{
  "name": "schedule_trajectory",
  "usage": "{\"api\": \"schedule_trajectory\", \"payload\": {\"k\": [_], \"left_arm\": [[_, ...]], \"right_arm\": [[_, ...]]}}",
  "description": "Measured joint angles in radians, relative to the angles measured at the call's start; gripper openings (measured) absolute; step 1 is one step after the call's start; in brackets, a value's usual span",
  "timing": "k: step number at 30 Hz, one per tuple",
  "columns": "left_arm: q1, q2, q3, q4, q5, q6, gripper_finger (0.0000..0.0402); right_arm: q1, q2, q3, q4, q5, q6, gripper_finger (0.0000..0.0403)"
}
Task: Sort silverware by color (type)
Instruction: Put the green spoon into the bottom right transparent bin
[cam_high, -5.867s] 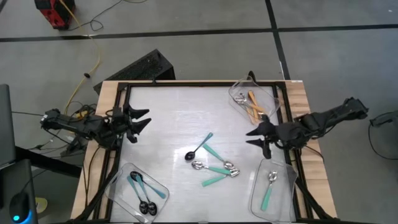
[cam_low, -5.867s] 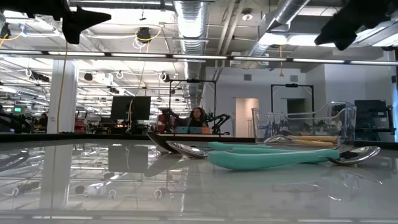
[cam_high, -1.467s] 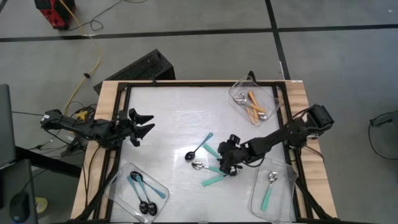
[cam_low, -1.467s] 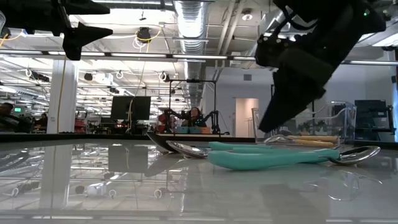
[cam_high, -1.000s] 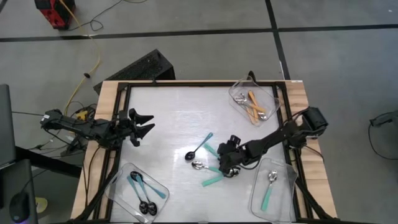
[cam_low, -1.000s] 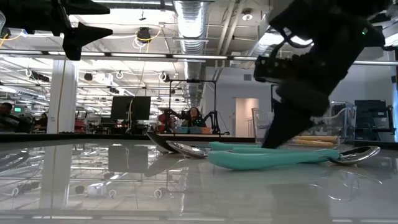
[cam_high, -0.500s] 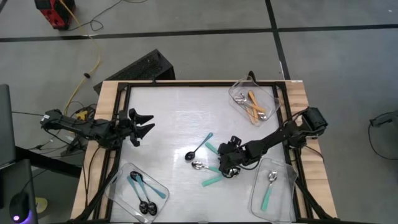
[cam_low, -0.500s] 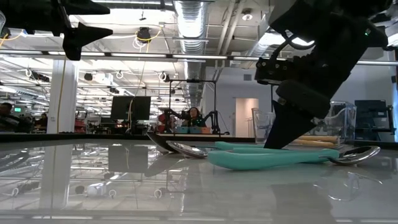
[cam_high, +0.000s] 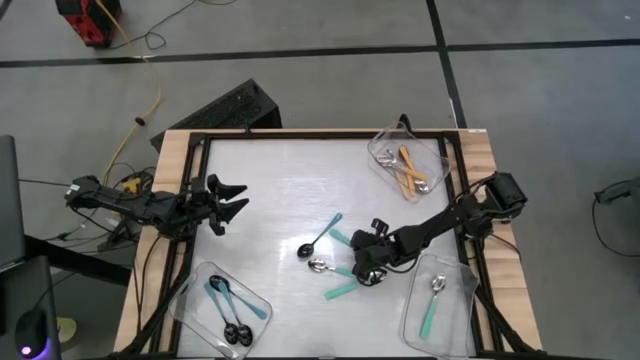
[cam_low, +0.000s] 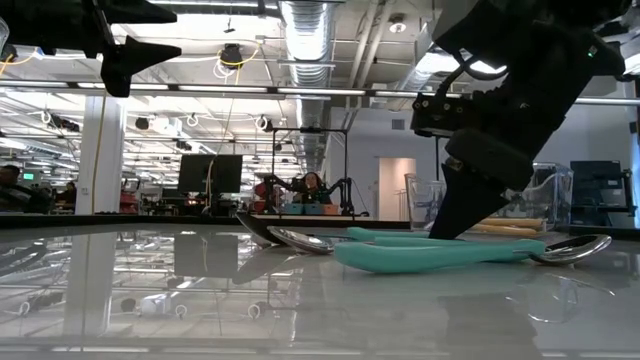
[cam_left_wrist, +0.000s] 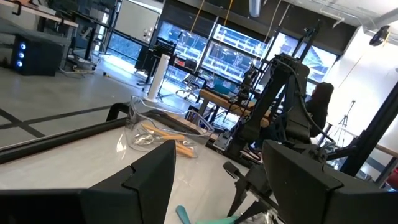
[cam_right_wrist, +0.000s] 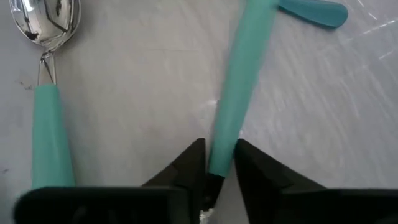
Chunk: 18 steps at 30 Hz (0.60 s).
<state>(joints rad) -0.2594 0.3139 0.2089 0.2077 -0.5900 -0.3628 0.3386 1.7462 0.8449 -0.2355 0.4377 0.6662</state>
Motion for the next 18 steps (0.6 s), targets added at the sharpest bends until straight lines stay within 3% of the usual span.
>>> {"api": "schedule_trajectory", "payload": {"k": [5, 18], "left_arm": [[0.0, 0.0, 0.0, 0.0, 0.0, -0.014, 0.0226], [0.0, 0.0, 0.0, 0.0, 0.0, -0.016, 0.0226]], "right_arm": [[0.0, 0.0, 0.0, -0.001, 0.0, 0.0, 0.0066], [0.0, 0.0, 0.0, 0.0, -0.002, 0.014, 0.007]]}}
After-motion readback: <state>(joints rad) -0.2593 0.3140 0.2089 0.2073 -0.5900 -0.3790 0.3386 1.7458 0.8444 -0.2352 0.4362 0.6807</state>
